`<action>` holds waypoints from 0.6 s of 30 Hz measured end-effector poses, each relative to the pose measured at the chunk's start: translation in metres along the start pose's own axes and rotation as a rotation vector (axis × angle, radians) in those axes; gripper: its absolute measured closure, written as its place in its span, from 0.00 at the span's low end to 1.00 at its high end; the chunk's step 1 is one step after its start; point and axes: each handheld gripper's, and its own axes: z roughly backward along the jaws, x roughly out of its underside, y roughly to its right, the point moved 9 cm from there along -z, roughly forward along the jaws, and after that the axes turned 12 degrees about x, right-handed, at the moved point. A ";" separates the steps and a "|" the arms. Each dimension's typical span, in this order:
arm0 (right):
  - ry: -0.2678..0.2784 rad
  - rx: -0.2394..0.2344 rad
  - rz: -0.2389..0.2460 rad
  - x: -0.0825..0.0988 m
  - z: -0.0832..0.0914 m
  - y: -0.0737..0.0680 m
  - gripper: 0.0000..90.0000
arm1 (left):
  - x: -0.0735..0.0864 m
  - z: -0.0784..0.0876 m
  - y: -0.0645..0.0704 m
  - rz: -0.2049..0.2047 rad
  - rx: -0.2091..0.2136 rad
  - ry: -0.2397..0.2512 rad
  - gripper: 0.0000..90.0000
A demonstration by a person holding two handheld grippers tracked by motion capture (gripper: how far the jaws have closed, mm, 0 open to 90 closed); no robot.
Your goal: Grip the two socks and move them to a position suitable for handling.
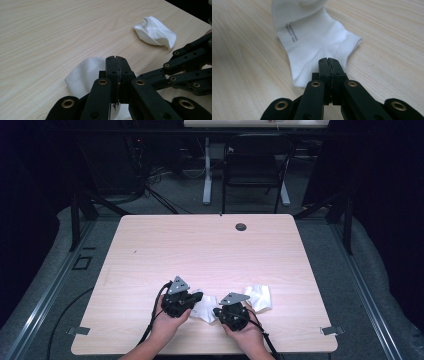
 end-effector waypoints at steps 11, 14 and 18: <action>-0.021 -0.002 0.004 0.007 0.001 0.004 1.00 | 0.009 0.027 -0.020 0.013 -0.048 -0.005 1.00; -0.023 -0.011 0.001 0.008 0.002 0.006 1.00 | 0.016 0.033 -0.026 0.022 -0.060 -0.009 1.00; -0.031 -0.013 -0.010 0.010 0.004 0.008 1.00 | 0.022 0.039 -0.030 0.030 -0.072 -0.016 1.00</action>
